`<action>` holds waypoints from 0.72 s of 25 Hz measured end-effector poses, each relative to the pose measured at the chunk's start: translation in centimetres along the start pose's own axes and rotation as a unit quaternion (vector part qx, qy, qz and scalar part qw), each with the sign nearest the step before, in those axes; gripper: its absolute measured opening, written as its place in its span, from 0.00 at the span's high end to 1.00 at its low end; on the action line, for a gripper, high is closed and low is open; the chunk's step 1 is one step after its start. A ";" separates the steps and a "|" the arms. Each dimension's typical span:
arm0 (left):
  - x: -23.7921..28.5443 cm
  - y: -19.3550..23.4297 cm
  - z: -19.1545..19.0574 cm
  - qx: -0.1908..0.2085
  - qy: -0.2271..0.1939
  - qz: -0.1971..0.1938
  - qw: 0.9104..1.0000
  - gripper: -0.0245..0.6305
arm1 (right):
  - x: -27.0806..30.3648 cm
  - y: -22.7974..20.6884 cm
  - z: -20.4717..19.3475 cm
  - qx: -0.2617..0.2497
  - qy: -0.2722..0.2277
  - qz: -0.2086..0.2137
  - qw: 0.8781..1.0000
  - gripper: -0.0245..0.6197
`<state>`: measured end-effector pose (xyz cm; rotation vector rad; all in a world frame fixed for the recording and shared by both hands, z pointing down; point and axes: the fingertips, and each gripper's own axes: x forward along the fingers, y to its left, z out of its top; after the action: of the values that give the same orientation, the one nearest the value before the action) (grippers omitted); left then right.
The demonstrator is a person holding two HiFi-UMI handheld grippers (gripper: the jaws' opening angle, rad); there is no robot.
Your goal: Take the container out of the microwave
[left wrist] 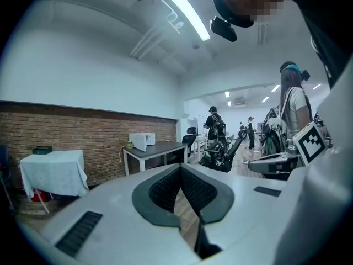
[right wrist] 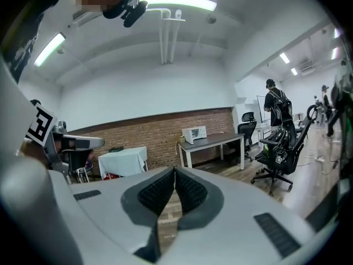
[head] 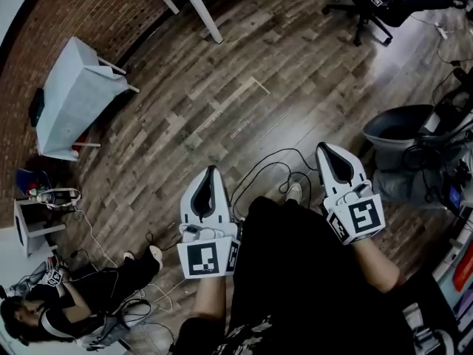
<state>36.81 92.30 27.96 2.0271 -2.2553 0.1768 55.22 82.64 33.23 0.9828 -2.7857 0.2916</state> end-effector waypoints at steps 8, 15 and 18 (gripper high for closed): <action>2.7 0.1 -1.0 0.004 0.022 0.004 1.000 0.95 | 2.5 -3.2 -1.0 0.004 0.013 -0.008 1.000 0.86; 9.1 0.1 -0.9 0.004 0.015 -0.037 0.999 0.95 | 5.6 -6.1 0.6 0.002 0.005 -0.038 0.999 0.86; 12.3 1.1 -0.5 0.000 0.015 -0.050 0.999 0.95 | 7.8 -7.0 1.2 0.004 0.009 -0.043 0.999 0.86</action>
<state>34.38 80.41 30.35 2.1158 -2.1309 0.1960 53.58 72.33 34.67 1.0939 -2.7187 0.2987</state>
